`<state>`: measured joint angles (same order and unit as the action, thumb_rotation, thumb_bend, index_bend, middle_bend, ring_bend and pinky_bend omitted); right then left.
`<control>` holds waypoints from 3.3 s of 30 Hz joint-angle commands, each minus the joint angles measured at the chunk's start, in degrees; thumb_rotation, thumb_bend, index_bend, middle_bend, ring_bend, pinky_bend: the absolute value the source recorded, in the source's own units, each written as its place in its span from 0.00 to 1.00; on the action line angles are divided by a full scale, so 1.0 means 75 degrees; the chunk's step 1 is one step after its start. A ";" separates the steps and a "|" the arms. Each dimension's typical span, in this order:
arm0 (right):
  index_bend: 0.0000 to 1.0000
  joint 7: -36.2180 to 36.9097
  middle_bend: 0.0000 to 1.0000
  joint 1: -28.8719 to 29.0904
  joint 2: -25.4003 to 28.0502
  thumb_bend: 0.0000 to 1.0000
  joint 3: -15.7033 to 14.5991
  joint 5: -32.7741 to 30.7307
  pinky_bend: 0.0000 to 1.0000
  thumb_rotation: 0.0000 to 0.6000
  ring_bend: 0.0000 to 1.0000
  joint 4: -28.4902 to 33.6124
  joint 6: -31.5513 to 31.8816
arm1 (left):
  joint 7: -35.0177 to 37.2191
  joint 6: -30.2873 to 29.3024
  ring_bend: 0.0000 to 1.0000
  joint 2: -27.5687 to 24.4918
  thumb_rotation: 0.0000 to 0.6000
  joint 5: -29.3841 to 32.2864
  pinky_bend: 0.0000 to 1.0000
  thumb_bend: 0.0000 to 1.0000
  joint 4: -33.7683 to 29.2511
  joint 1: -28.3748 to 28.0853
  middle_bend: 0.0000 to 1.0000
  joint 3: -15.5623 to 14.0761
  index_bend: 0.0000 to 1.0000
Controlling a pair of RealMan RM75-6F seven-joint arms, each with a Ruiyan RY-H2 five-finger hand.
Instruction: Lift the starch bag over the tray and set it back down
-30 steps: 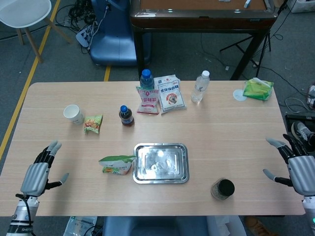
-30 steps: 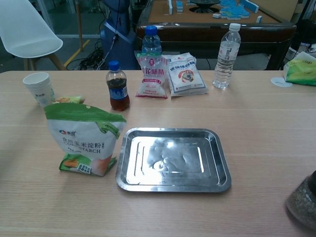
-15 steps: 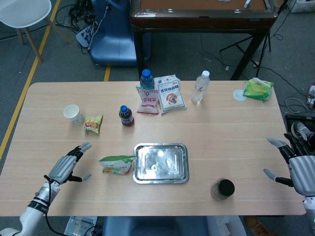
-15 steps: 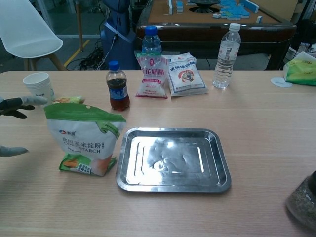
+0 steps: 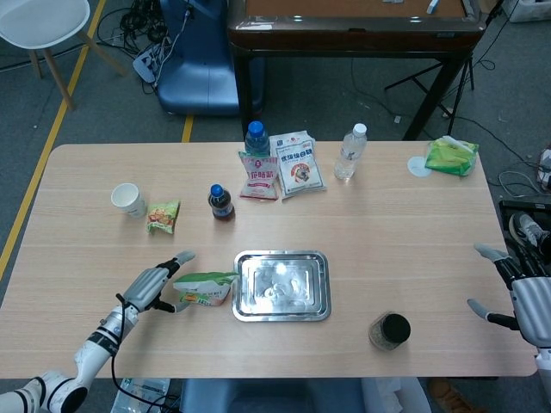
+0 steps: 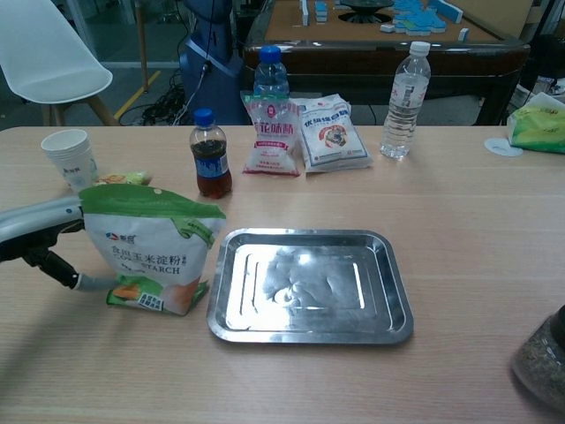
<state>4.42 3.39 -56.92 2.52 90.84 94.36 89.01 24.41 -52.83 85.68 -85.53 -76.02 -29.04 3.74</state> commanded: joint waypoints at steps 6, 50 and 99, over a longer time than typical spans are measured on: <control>0.19 -0.0019 0.30 -0.0005 -0.0010 0.14 0.0004 -0.0044 0.13 1.00 0.10 0.0006 -0.0050 | 0.0505 0.0027 0.15 0.0405 1.00 -0.0101 0.17 0.21 0.0550 -0.0202 0.07 -0.0160 0.10; 0.19 -0.0286 0.33 -0.0150 0.0042 0.14 0.0070 -0.0012 0.13 1.00 0.10 0.0316 0.0137 | 0.2112 -0.1322 0.66 0.1300 1.00 -0.1007 0.72 0.27 0.2678 -0.0625 0.71 -0.0680 0.61; 0.19 0.0927 0.33 -0.0419 -0.0456 0.14 0.0038 0.0058 0.13 1.00 0.10 -0.0935 0.0562 | -1.1348 0.1579 0.78 -0.0919 1.00 0.3293 0.72 0.44 -0.2873 -0.4411 0.82 -0.0537 0.64</control>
<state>11.33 0.25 -60.31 2.80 91.29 87.39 93.23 -50.44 -36.16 77.31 -68.13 -94.55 -59.60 1.90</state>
